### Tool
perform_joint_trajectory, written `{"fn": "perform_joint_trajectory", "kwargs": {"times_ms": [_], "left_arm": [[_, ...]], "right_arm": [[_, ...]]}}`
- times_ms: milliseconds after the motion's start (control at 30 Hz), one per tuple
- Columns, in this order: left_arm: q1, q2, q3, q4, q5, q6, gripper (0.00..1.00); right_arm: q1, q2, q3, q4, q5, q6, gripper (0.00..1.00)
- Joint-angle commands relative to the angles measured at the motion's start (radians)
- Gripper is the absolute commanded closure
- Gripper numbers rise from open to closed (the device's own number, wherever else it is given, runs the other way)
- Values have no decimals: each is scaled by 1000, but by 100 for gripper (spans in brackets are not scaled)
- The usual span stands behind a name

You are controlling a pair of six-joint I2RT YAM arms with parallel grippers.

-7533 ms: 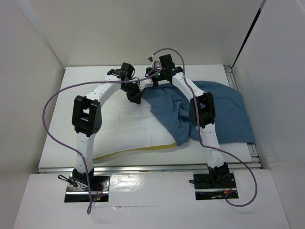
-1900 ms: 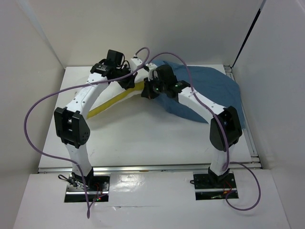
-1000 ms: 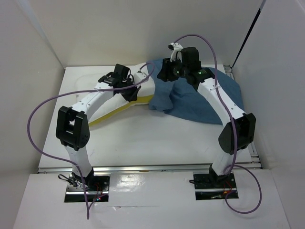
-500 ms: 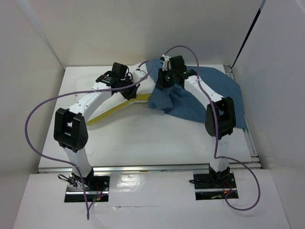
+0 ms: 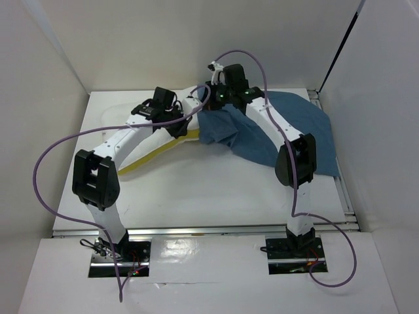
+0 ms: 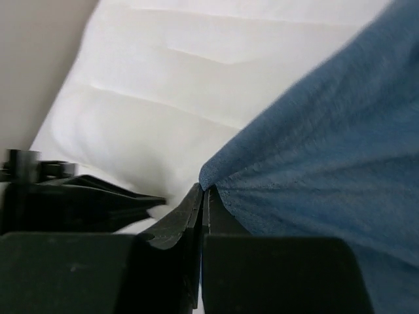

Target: Put the pillow into the pillowcase

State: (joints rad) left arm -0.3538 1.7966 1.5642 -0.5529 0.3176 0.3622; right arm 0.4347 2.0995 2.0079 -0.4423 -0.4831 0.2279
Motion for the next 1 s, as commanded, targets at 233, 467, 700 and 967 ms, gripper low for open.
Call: {"fn": "perform_joint_trajectory", "kwargs": {"times_ms": [233, 467, 700, 967], "left_arm": [[-57, -36, 80, 76, 60, -55, 100], [-57, -126, -40, 67, 71, -31, 100], [-76, -284, -280, 5, 98, 9, 100], [-165, -375, -423, -4, 77, 27, 100]], "right_arm": [[147, -62, -104, -1, -222, 178, 100], [33, -121, -156, -27, -154, 143, 60], [-160, -99, 33, -49, -135, 91, 38], [-197, -10, 173, 2, -167, 54, 29]]}}
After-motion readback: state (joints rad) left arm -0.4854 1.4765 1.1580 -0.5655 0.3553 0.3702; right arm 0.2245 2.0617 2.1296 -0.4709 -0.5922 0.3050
